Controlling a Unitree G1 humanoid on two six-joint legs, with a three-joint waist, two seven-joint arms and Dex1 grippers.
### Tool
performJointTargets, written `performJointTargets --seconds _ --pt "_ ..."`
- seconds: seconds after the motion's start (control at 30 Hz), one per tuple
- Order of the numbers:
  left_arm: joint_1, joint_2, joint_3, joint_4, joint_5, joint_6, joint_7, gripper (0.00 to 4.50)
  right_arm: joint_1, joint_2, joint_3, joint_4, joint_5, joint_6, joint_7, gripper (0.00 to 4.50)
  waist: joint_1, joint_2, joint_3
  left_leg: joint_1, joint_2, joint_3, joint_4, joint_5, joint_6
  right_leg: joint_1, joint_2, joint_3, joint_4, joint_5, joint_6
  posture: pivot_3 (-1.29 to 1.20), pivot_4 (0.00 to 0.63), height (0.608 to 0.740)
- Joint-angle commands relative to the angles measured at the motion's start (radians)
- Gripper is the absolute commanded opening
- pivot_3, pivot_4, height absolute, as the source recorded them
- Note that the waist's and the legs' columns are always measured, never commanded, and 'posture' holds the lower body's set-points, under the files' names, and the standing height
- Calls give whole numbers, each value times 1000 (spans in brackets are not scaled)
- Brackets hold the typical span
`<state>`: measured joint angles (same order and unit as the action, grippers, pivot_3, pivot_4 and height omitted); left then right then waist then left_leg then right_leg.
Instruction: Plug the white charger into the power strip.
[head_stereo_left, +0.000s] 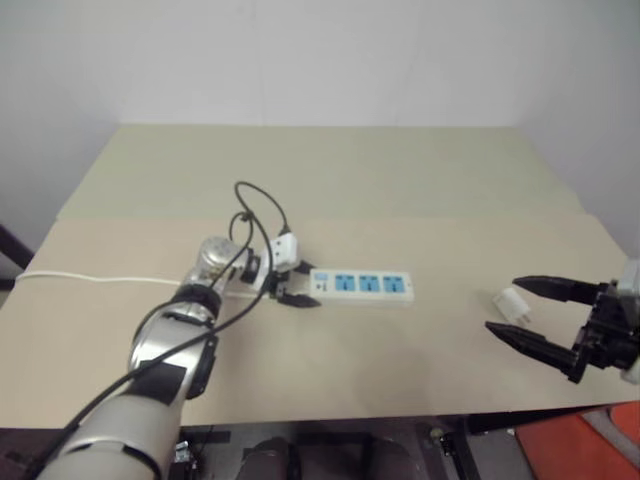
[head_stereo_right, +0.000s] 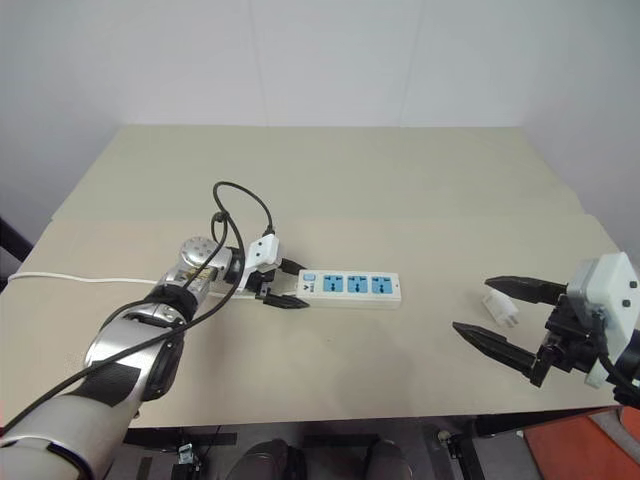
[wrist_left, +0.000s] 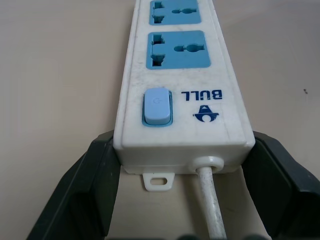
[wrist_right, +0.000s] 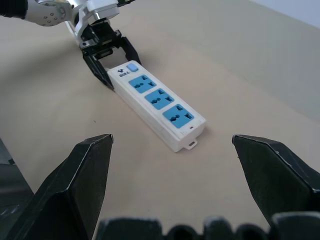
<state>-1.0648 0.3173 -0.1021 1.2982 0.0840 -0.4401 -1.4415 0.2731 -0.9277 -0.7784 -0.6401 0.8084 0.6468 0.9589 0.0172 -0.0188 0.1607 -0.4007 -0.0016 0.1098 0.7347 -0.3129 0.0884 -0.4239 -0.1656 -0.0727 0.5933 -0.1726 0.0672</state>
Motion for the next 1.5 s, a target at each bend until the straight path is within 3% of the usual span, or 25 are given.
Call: performJointTargets --seconds 0.03,0.27,0.43,0.57,0.67,1.03,1.2,1.5 --pt "24 20 33 -45 -40 -12 -37 3270 -20 -11 -8 -20 15 -6 -10 4500 -3 0 0 0 0 0 0 0 0 0 0 0 0 0 0 0 150 740" --pt "159 52 61 -214 -102 -25 -37 3270 -58 -2 53 0 2 -26 -11 4500 -7 0 0 0 0 0 0 0 0 0 0 0 0 0 0 0 150 740" --pt "312 79 28 -450 -100 84 25 3270 -95 -1 98 21 -7 -37 -11 4500 -8 0 0 1 1 0 0 0 -1 0 0 0 0 0 0 0 150 740" --pt "382 93 14 -679 -155 289 39 4460 -115 -2 121 33 -10 -39 -7 4500 -7 1 0 2 1 0 0 1 -2 0 0 1 0 0 0 0 150 740" --pt "385 114 4 -776 -172 386 42 4460 -133 -3 138 45 -16 -42 -8 4500 -3 1 0 2 1 0 0 1 -2 0 0 1 0 0 0 0 150 740" --pt "363 161 36 -909 -279 493 34 4460 -135 34 153 34 -16 -49 -39 4500 -5 1 0 2 0 0 0 2 -3 1 1 1 0 0 0 0 150 740" --pt "427 116 88 -959 -372 520 97 4460 -132 41 159 30 -15 -49 -46 4500 -5 1 0 2 0 0 0 2 -3 1 1 1 0 0 0 0 150 740" --pt "472 88 46 -859 -337 390 119 4460 -164 37 176 39 7 -32 -71 4500 -3 1 0 2 0 0 0 2 -4 1 0 1 0 0 0 0 150 740"
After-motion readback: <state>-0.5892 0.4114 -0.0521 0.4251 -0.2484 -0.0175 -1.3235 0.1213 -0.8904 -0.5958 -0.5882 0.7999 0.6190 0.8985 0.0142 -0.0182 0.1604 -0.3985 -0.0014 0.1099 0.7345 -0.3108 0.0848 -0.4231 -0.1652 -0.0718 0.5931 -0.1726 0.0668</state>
